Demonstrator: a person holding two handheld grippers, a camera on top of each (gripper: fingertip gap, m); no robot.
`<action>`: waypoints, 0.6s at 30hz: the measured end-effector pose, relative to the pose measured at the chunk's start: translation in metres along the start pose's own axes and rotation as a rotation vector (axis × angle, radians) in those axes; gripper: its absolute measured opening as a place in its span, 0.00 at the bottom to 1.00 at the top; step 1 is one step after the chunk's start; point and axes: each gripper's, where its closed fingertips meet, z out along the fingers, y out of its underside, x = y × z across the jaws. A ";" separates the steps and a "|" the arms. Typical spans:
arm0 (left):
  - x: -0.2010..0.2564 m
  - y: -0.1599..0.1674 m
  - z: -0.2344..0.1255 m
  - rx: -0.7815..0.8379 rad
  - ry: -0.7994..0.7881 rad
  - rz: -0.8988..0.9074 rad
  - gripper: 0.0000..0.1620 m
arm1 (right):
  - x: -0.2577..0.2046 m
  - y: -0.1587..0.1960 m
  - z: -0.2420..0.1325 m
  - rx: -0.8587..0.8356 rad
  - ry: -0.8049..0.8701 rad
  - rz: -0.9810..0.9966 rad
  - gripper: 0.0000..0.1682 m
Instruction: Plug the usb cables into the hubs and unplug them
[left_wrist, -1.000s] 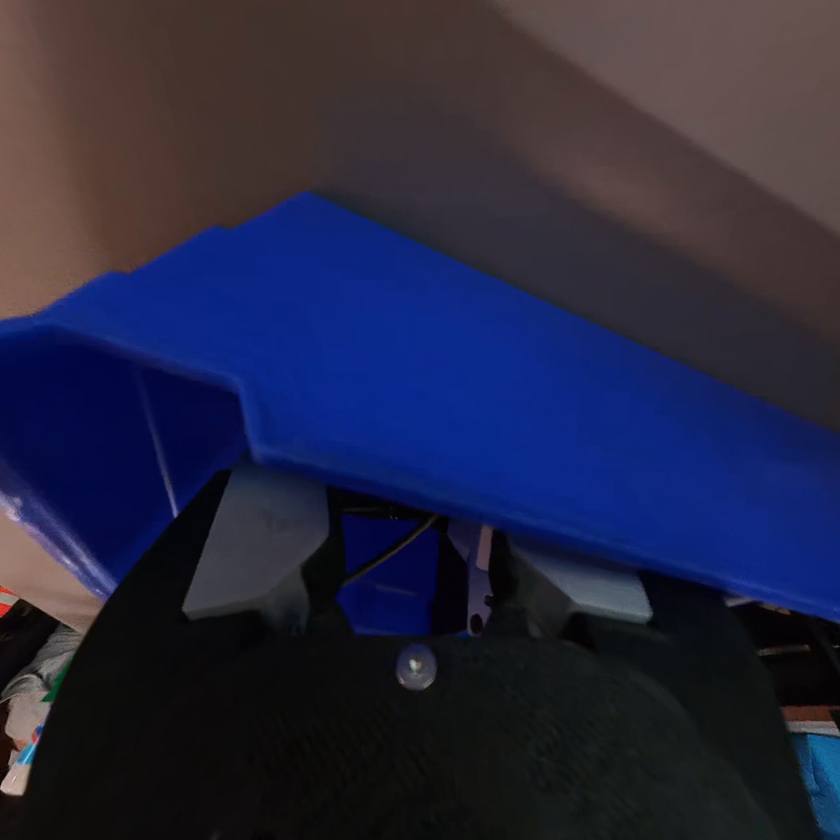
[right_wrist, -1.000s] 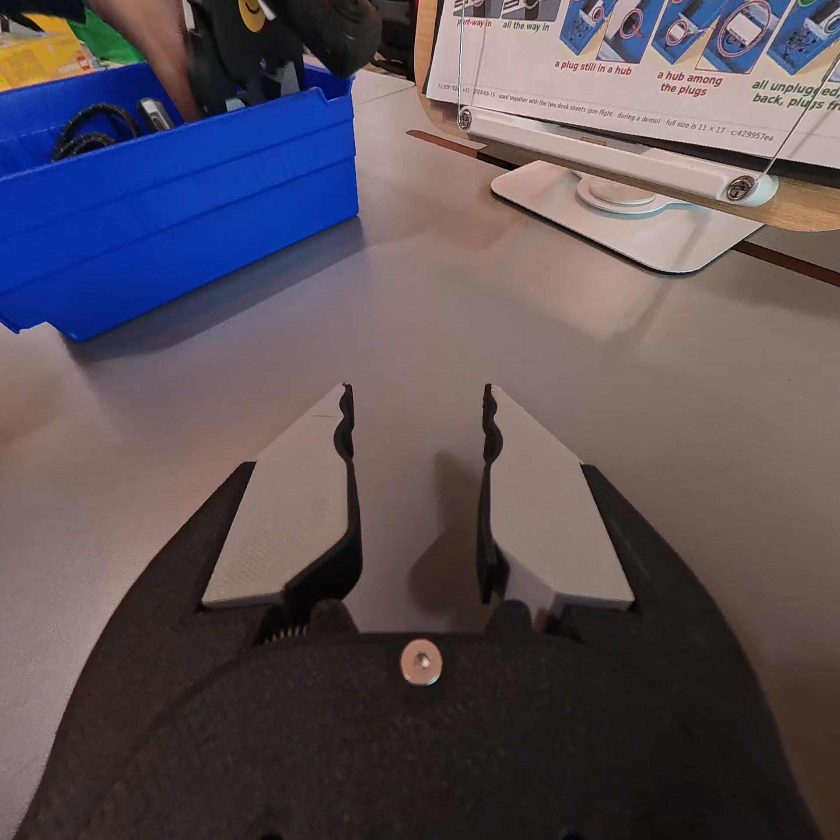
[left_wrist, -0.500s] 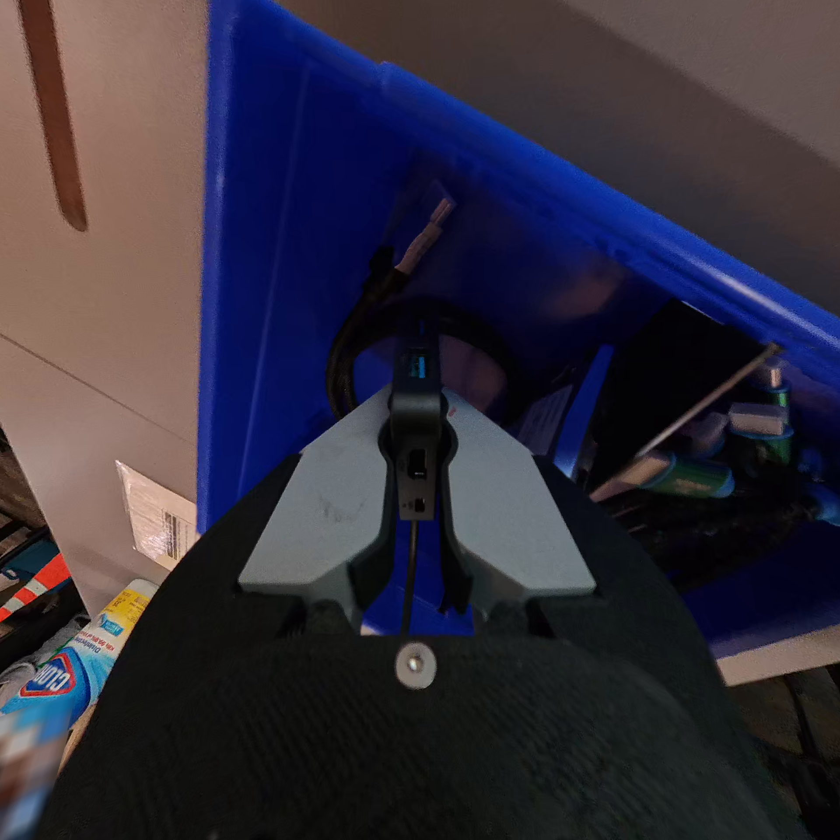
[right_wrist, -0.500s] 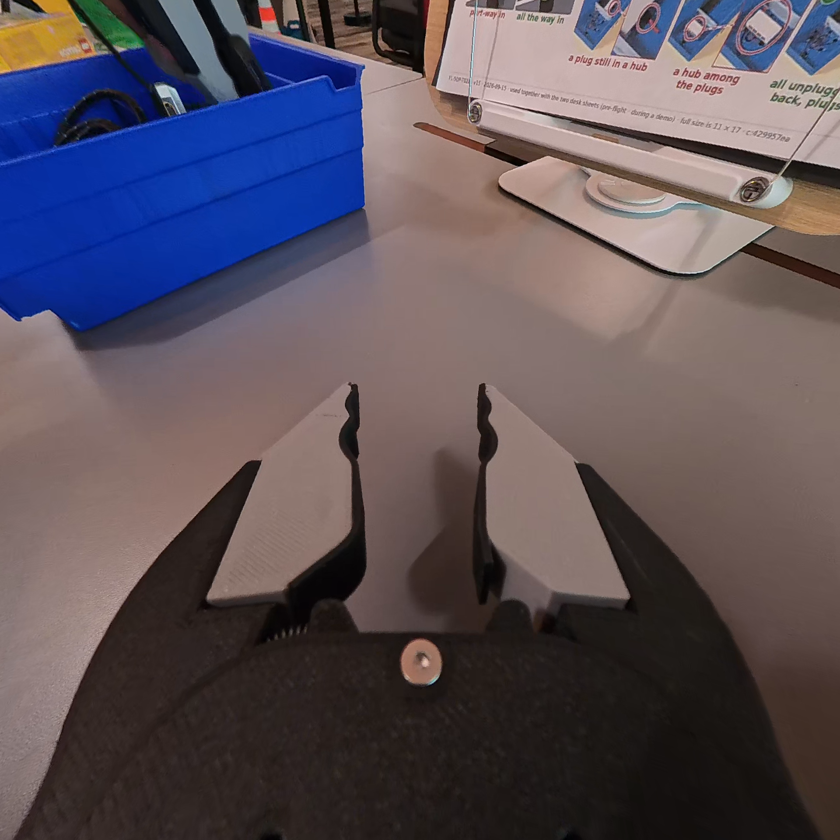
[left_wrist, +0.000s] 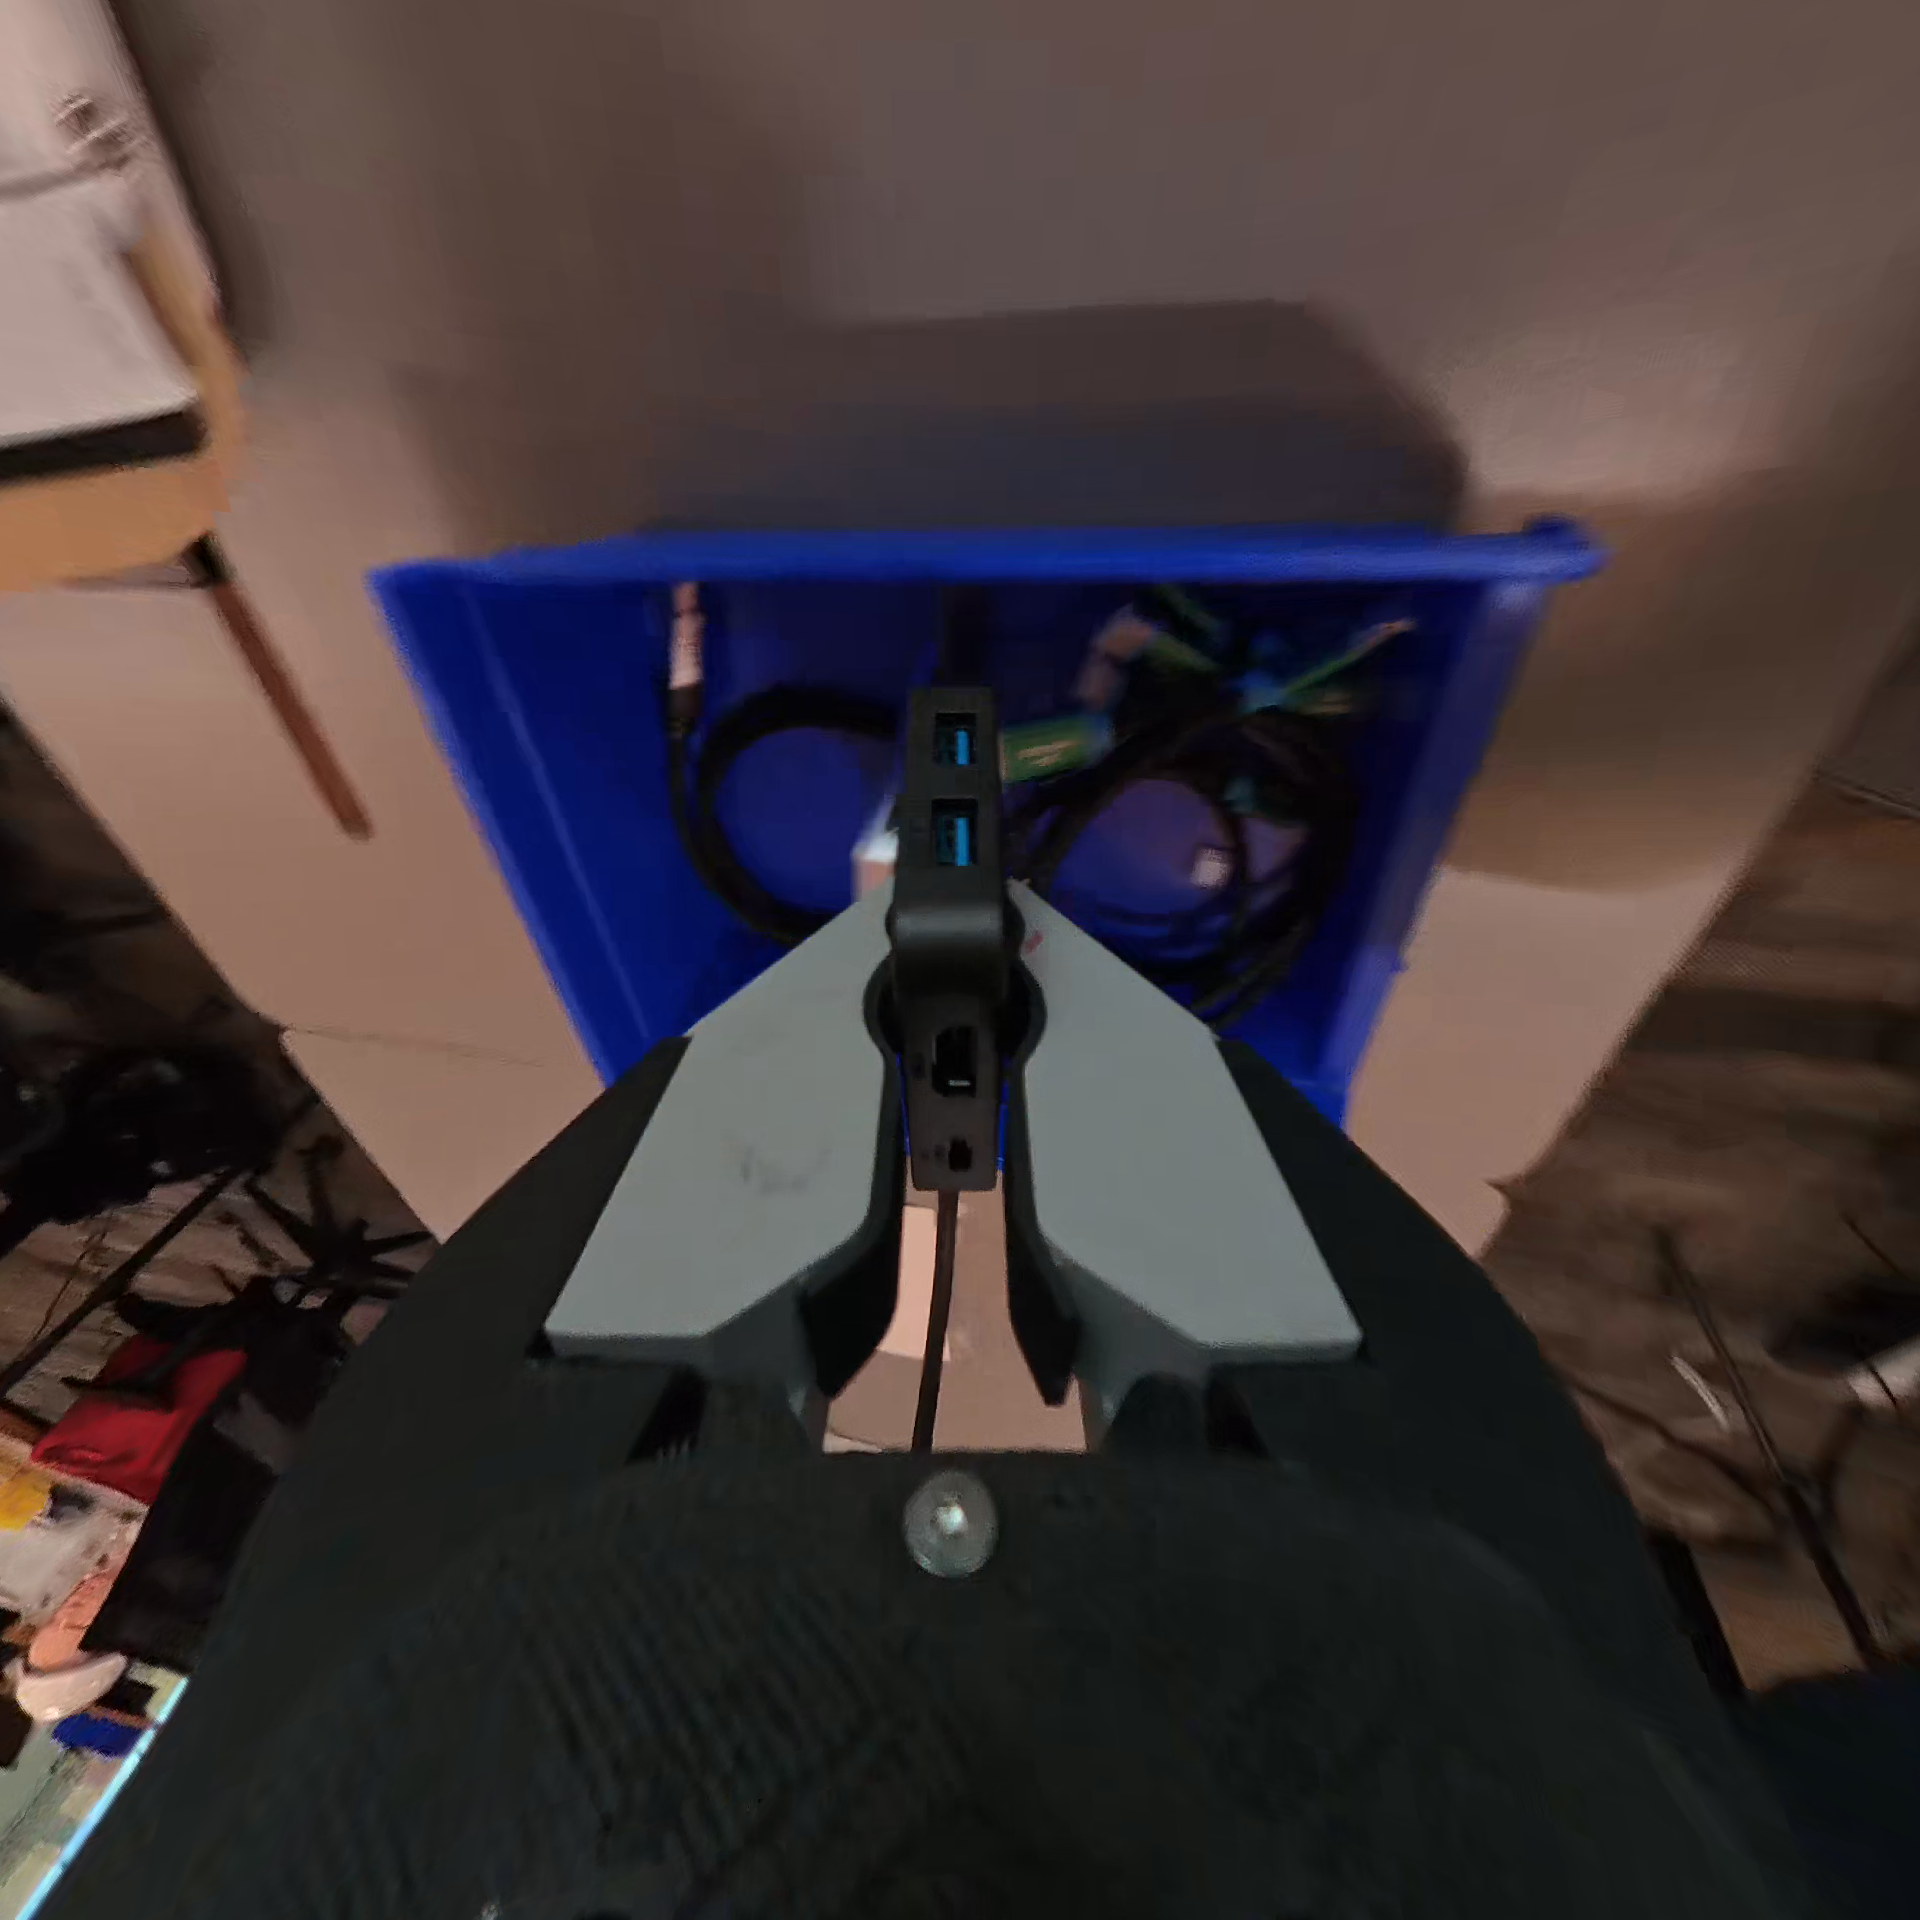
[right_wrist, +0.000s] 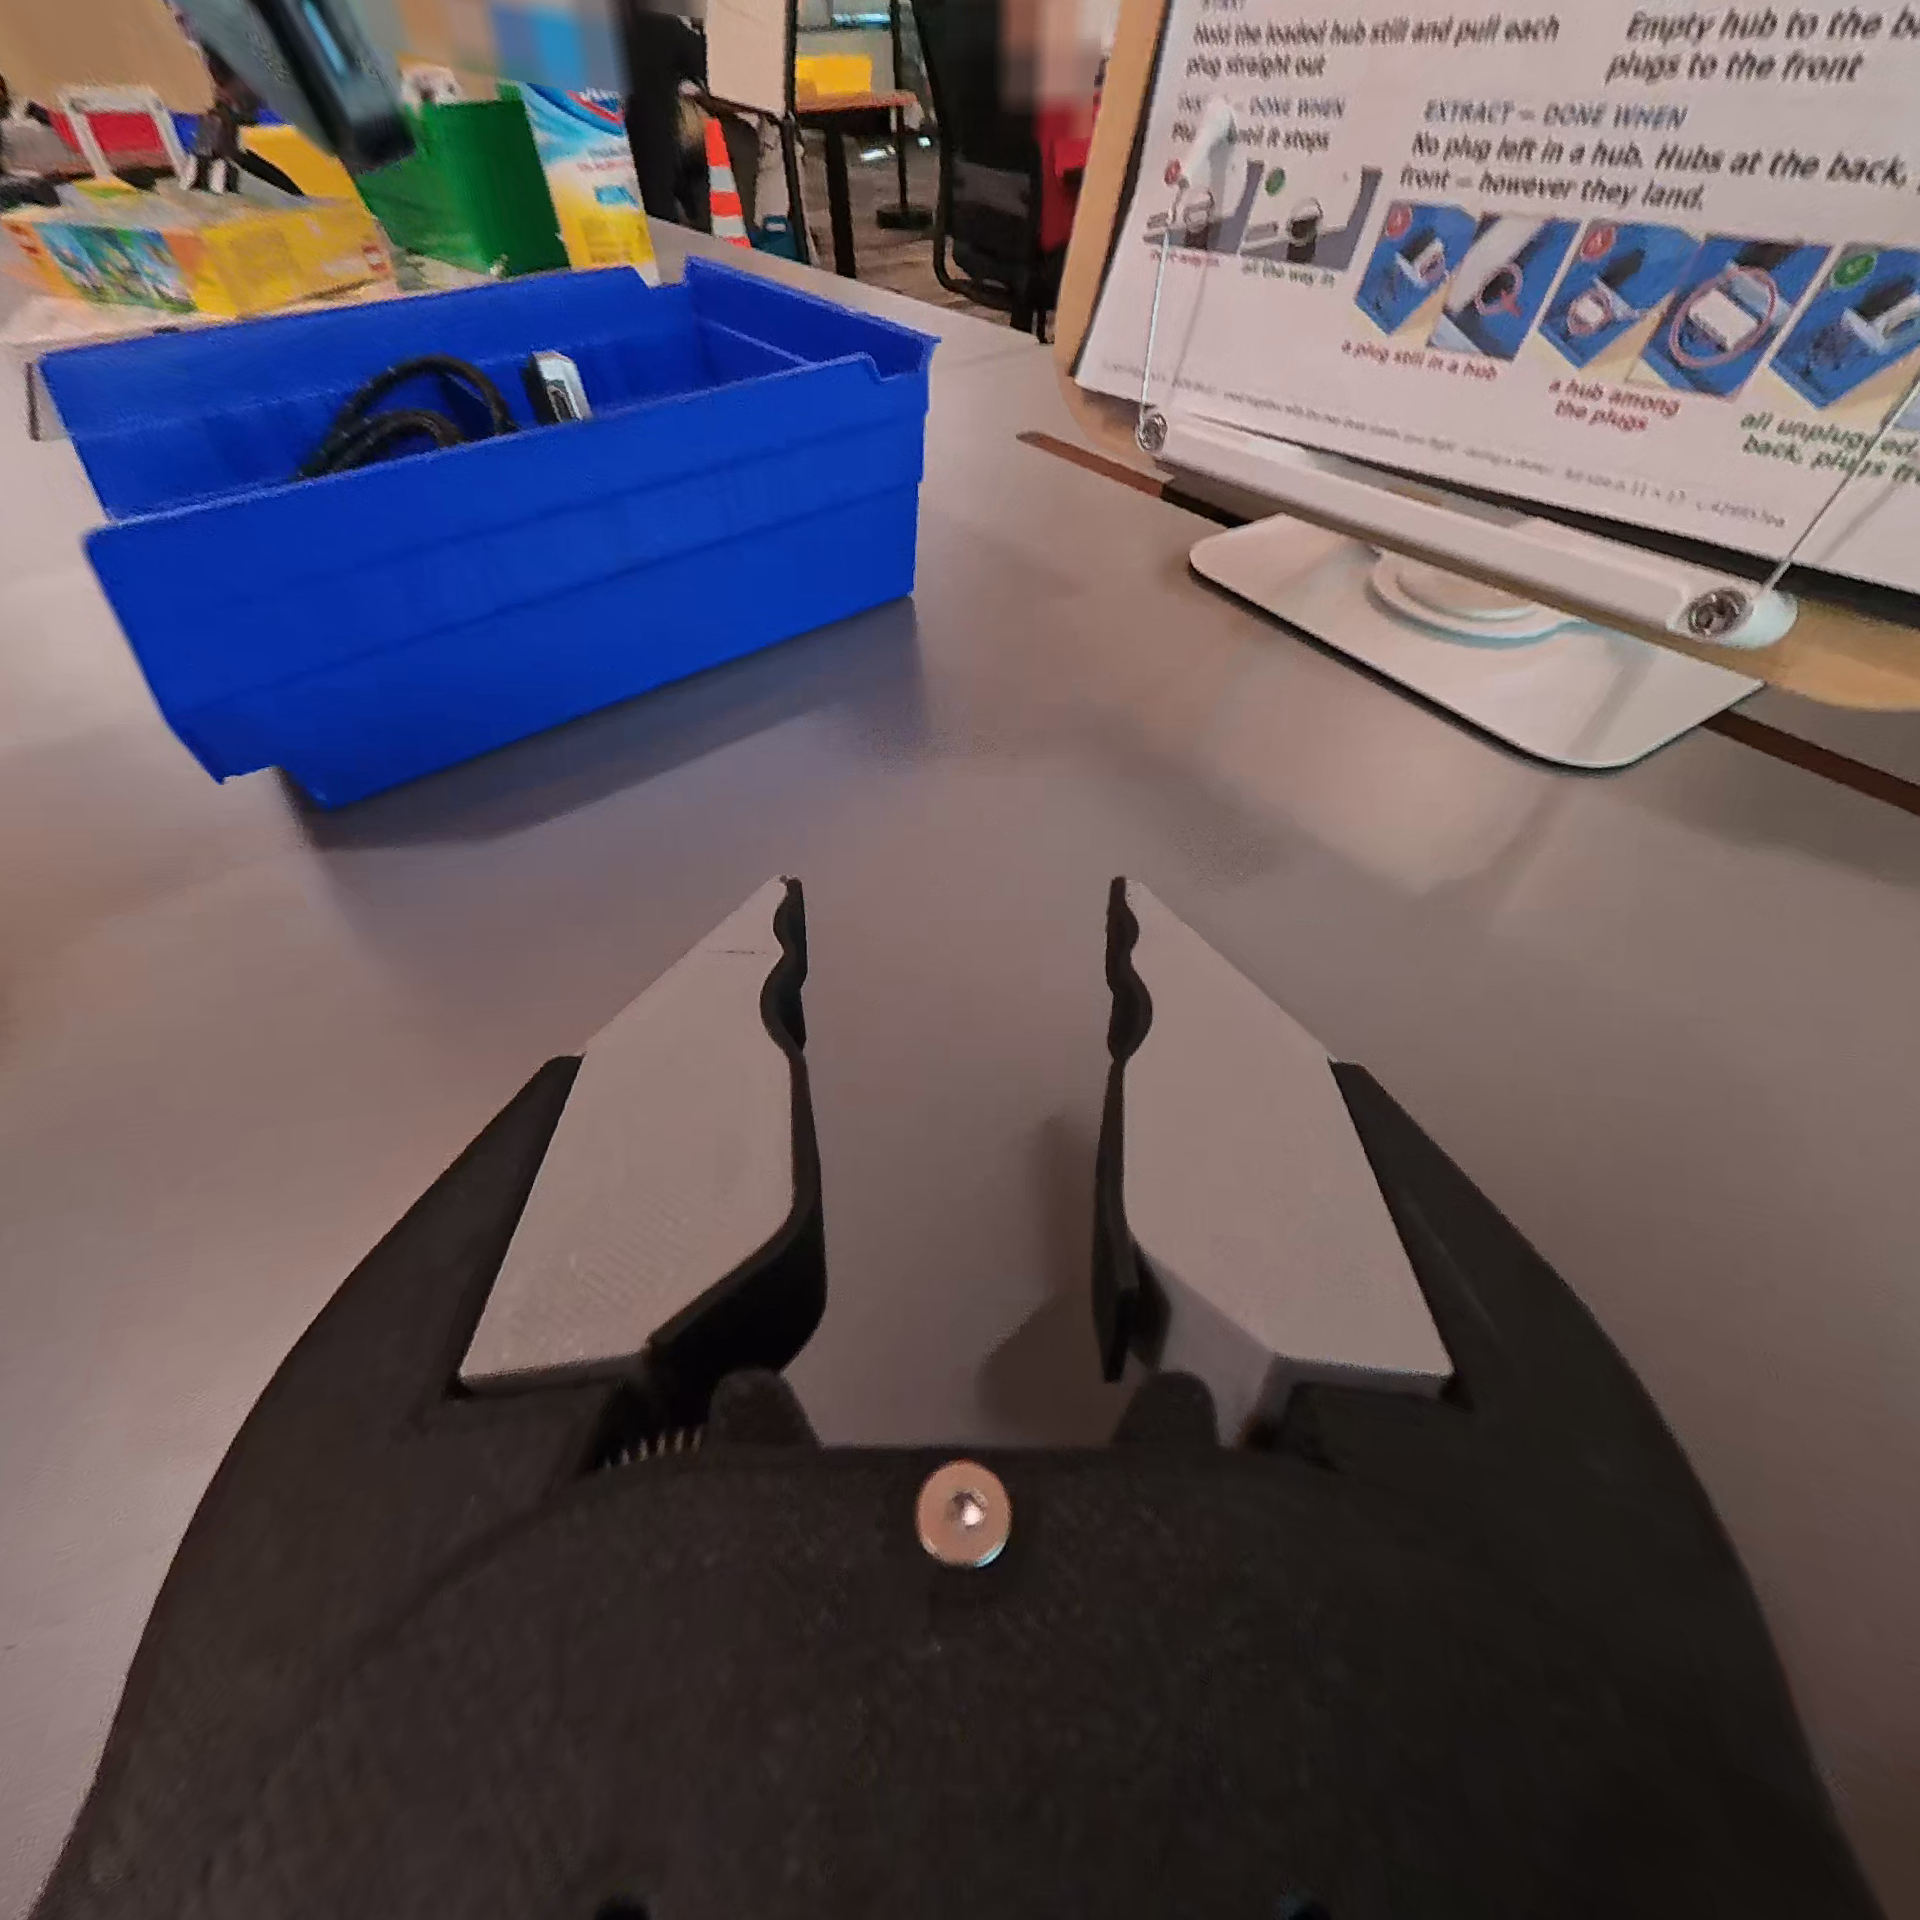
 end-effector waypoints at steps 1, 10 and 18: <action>0.013 -0.015 -0.001 -0.024 0.054 0.042 0.07 | -0.002 -0.003 -0.001 0.011 -0.008 -0.008 0.33; 0.086 -0.165 0.061 -0.110 0.279 0.510 0.07 | 0.018 -0.032 -0.028 0.144 0.090 -0.032 0.29; 0.085 -0.241 0.077 0.099 0.218 0.593 0.15 | 0.066 -0.027 -0.048 0.137 0.212 0.135 0.30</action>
